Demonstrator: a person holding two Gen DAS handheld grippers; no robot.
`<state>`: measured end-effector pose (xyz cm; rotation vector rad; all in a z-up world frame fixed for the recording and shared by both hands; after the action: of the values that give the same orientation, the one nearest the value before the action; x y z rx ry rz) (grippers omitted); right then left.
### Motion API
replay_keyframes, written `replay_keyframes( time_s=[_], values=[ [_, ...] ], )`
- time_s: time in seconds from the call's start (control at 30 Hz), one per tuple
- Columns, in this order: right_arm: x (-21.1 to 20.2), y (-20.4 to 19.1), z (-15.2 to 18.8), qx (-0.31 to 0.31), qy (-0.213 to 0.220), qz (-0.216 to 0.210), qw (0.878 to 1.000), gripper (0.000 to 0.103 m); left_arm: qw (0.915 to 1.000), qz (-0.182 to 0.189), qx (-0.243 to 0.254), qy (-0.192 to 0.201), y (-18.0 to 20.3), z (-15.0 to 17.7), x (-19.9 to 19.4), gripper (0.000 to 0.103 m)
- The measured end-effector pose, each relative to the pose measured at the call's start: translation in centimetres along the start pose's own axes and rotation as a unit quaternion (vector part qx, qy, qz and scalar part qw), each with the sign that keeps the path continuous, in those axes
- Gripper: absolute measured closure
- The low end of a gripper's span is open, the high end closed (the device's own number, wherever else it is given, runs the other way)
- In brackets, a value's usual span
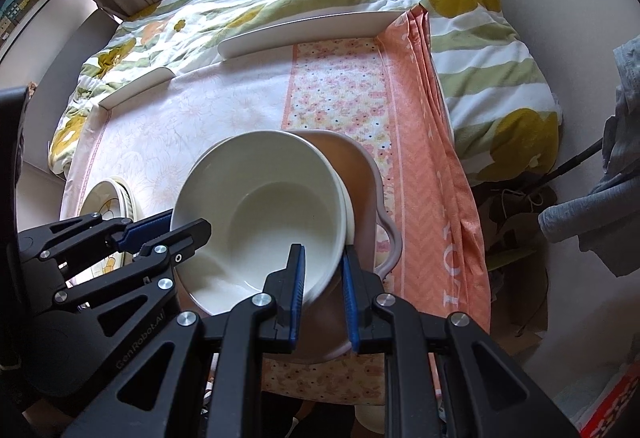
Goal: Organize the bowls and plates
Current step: 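Carry the white bowl with both tools onto the cream bowl and release, then grip the pink basin holding the bowls with both tools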
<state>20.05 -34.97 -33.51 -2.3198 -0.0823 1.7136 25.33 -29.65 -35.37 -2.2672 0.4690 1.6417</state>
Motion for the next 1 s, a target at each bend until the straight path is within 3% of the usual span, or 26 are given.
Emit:
replay_keyframes(
  time_s=[0.43, 0.7, 0.77, 0.8, 0.83, 0.9, 0.93, 1.0],
  values=[
    [-1.3, -0.1, -0.2, 0.008, 0.016, -0.010, 1.000, 0.086, 0.9996, 0.010, -0.016, 0.020, -0.6, 0.2, -1.7, 0.089],
    [-6.4, -1.3, -1.0, -0.007, 0.071, -0.024, 0.997, 0.086, 0.9945, 0.024, -0.045, 0.091, -1.9, -0.2, -8.0, 0.089],
    [-8.2, -1.9, -1.1, -0.018, 0.088, -0.026, 0.996, 0.086, 0.9918, 0.029, -0.054, 0.112, -2.5, -0.2, -9.9, 0.081],
    [-9.1, -2.0, -1.0, -0.021, 0.097, -0.026, 0.995, 0.086, 0.9907, 0.028, -0.057, 0.120, -2.9, -0.1, -10.8, 0.062],
    [-9.9, -2.2, -1.0, -0.024, 0.105, -0.027, 0.994, 0.082, 0.9893, 0.025, -0.060, 0.131, -3.3, 0.1, -11.7, 0.033],
    [-11.2, -2.2, -0.8, -0.028, 0.122, -0.029, 0.992, 0.058, 0.9847, 0.013, -0.064, 0.162, -4.2, 0.3, -13.5, 0.010],
    [-11.9, -2.2, -0.7, -0.030, 0.134, -0.032, 0.990, 0.045, 0.9820, 0.009, -0.064, 0.177, -4.6, 0.4, -14.4, 0.010],
    [-12.8, -2.0, -0.4, -0.034, 0.148, -0.036, 0.988, 0.029, 0.9804, 0.005, -0.058, 0.188, -5.1, 0.8, -15.3, 0.009]
  ],
)
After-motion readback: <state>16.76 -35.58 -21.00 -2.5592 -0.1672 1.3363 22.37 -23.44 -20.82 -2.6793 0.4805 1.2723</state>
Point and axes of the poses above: each gripper's, at about its wrist camera, not at the fingertips, and x roughly the way its jaws point, y to its right, z to its underside, the point moved 10 cm from there along x, roughly the way its jaws point, and after that the axes turned 7 degrees about x, right-handed, at the moved point
